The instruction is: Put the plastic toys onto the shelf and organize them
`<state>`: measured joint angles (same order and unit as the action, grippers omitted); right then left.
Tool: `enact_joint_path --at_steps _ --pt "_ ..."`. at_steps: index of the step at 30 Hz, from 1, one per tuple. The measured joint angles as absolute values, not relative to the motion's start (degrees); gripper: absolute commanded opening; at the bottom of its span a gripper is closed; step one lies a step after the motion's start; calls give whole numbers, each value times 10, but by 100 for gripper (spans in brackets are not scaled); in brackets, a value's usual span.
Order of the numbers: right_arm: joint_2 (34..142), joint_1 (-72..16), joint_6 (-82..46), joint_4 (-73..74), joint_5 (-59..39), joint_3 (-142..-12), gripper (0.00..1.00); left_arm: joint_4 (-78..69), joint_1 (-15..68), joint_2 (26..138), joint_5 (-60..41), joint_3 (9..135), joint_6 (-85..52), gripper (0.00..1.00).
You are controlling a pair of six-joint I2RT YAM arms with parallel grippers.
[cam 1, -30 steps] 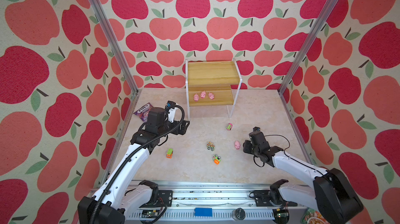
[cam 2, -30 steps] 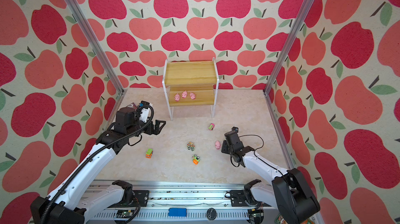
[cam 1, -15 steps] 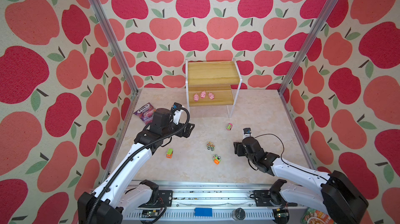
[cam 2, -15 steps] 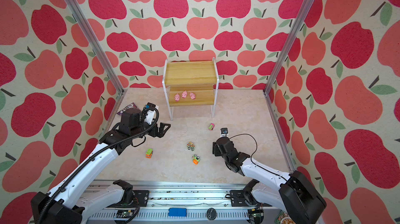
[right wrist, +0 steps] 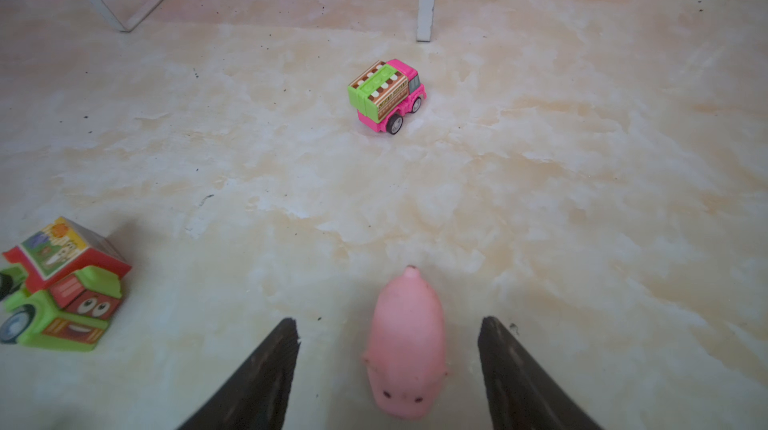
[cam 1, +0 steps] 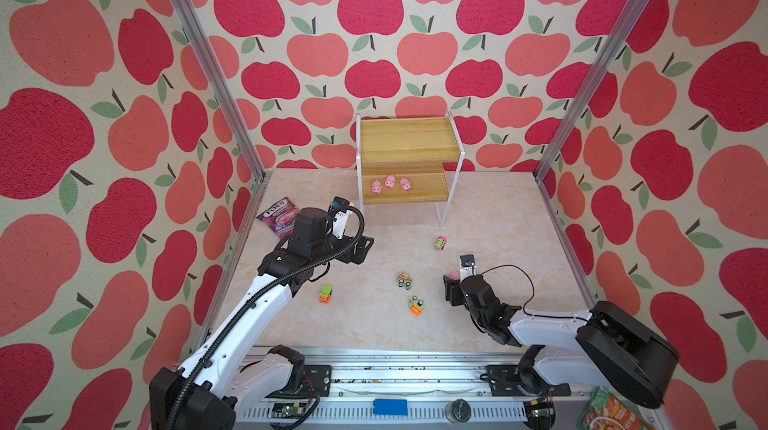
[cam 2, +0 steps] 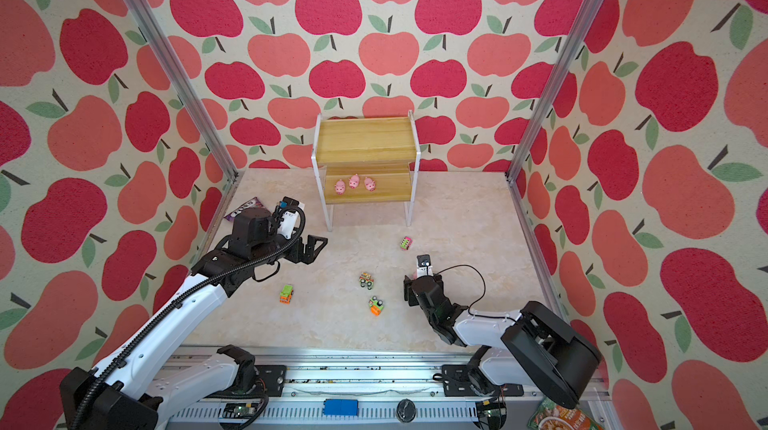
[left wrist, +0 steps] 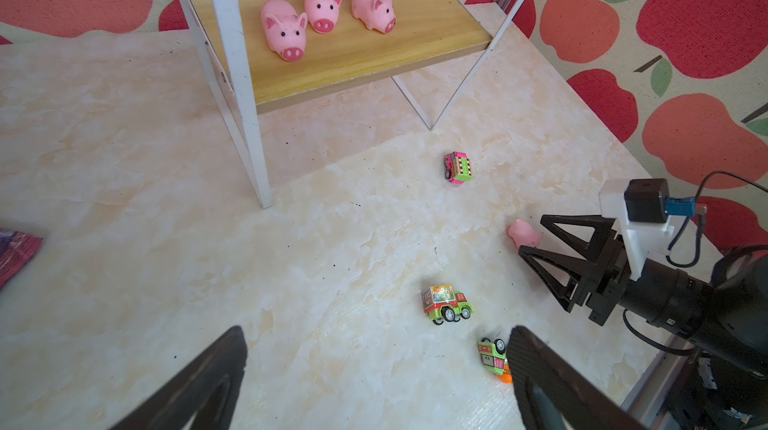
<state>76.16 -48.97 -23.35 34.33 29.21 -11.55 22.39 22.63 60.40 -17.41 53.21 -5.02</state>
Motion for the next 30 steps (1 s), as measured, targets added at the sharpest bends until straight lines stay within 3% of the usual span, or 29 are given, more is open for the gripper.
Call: enact_joint_path --at_steps 7,15,19,27,30 --pt "815 -494 -234 413 310 -96 61 224 226 604 -174 532 -50 100" --pt "844 -495 -223 484 309 -78 31 224 226 604 -174 532 -50 100" --pt "833 -503 -221 495 307 -75 27 224 226 604 -174 532 -50 100" --pt "659 -522 -203 356 304 -140 24 224 224 604 -174 532 -50 100" --pt "644 -523 -191 339 304 -178 24 224 217 604 -174 532 -50 100"
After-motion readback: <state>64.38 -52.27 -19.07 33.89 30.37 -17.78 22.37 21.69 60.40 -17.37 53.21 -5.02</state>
